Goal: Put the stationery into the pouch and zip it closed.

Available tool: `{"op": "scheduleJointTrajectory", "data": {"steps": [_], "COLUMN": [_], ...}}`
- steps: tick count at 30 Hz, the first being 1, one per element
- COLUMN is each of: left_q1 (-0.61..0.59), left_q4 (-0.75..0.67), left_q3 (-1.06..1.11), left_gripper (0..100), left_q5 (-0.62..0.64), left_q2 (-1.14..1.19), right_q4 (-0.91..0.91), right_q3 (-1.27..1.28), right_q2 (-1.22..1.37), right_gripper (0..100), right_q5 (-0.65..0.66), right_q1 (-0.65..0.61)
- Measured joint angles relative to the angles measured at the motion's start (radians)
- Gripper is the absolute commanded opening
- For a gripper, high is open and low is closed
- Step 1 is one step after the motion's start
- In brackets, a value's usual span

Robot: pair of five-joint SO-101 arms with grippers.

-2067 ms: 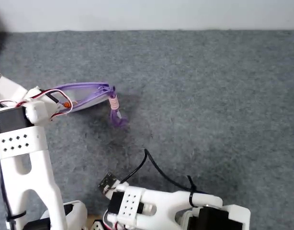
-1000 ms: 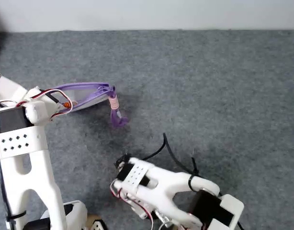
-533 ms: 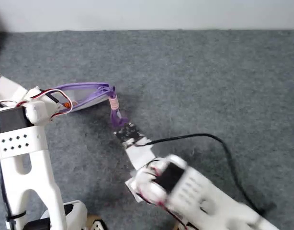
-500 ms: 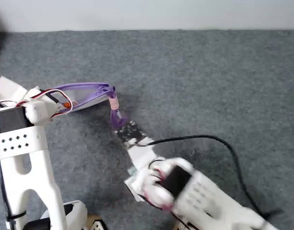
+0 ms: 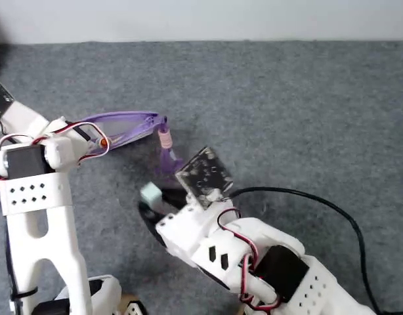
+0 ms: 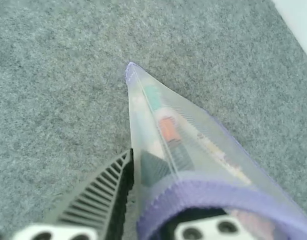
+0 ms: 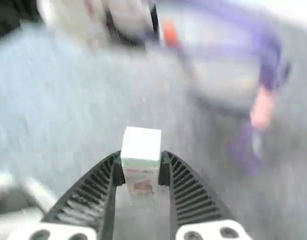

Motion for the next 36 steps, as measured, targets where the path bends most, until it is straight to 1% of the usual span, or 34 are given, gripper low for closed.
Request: {"op": "scheduleJointTrajectory", "data": {"steps": [5,8,11,14,17,22,29,31,35,36], "left_q1": [0.002,0.003,0.003,0.003,0.003,0.003,0.003,0.003,0.003,0.003], "left_q4": [-0.012,-0.021,-0.025,-0.025,-0.025,-0.025,-0.025,-0.025,-0.025,-0.025], "left_q3": [0.000,0.000,0.000,0.000,0.000,0.000,0.000,0.000,0.000,0.000], "left_gripper": [1,1,1,1,1,1,1,1,1,1], "left_q5": [0.000,0.000,0.000,0.000,0.000,0.000,0.000,0.000,0.000,0.000], "left_q2": [0.000,0.002,0.002,0.002,0.002,0.002,0.002,0.002,0.002,0.002], "right_q4": [-0.276,-0.407,-0.539,-0.657,-0.733,-0.819,-0.825,-0.825,-0.825,-0.825], "right_q3": [-0.009,-0.011,-0.011,-0.011,-0.011,-0.011,-0.011,-0.011,-0.011,-0.011], "right_q2": [0.002,0.025,0.103,0.190,0.290,0.410,0.514,0.529,0.554,0.557], "right_gripper": [0.8,0.8,0.8,0.8,0.8,0.8,1.8,6.3,21.4,23.2], "right_q5": [0.009,0.078,0.126,0.137,0.140,0.140,0.140,0.140,0.140,0.140], "right_q1": [0.000,0.005,0.043,0.091,0.133,0.153,0.153,0.153,0.153,0.153]}}
